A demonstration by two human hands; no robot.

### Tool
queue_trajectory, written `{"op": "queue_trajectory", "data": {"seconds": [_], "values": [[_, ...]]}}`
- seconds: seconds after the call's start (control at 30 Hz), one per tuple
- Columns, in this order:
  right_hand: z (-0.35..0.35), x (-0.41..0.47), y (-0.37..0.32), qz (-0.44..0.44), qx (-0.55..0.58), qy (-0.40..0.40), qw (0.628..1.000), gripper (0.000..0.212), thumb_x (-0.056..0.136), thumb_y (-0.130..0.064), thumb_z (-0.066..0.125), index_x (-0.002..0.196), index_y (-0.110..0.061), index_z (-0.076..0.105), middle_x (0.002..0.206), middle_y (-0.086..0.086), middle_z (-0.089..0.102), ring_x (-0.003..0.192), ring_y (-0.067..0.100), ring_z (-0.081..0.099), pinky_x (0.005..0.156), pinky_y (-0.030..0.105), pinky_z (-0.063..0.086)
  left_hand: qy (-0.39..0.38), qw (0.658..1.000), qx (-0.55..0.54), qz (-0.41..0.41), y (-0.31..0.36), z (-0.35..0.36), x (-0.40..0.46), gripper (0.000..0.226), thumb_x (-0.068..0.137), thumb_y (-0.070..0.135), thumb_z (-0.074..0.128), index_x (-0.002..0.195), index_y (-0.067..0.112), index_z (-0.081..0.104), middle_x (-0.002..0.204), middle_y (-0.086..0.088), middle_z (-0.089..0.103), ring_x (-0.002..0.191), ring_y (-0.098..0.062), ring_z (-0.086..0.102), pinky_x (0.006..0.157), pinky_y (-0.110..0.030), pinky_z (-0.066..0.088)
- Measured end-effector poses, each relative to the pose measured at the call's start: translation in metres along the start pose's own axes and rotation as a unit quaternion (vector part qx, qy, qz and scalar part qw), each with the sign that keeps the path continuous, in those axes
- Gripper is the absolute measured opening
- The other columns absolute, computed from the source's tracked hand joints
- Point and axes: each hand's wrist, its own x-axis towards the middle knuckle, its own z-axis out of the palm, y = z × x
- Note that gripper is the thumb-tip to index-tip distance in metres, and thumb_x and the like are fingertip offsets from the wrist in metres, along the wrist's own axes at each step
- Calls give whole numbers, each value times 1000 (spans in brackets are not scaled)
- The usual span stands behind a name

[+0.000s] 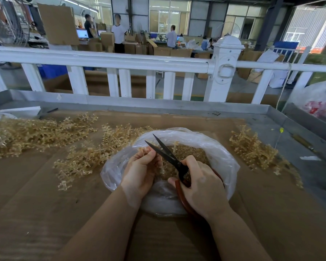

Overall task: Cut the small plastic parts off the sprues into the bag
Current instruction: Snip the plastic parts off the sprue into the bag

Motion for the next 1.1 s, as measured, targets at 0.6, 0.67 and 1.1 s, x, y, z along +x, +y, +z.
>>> {"op": "queue_trajectory", "data": {"seconds": [0.6, 0.67, 1.1], "values": [[-5, 4, -2, -11, -9, -24, 1000, 48, 88, -49, 57, 116, -11, 53, 87, 0, 65, 75, 15, 62, 62, 17, 39, -45, 997, 49, -32, -1, 0, 0, 4, 72, 5, 60, 74, 6, 64, 71, -7, 61, 66, -17, 55, 70, -27, 50], [-5, 4, -3, -13, -9, -21, 1000, 47, 87, -51, 56, 113, -12, 53, 85, -1, 64, 73, 14, 61, 61, 15, 36, -37, 997, 51, -36, -1, 1, 0, 5, 72, 5, 59, 72, 6, 64, 70, -6, 60, 66, -17, 54, 67, -26, 50], [-5, 3, -2, 6, 9, 48, 999, 38, 81, -44, 71, 95, -12, 56, 73, -1, 65, 62, 15, 62, 51, 24, 49, 6, 999, 34, -14, 0, 6, -3, 17, 92, 0, 45, 85, 6, 58, 68, -4, 55, 55, -11, 51, 54, -19, 46]]}}
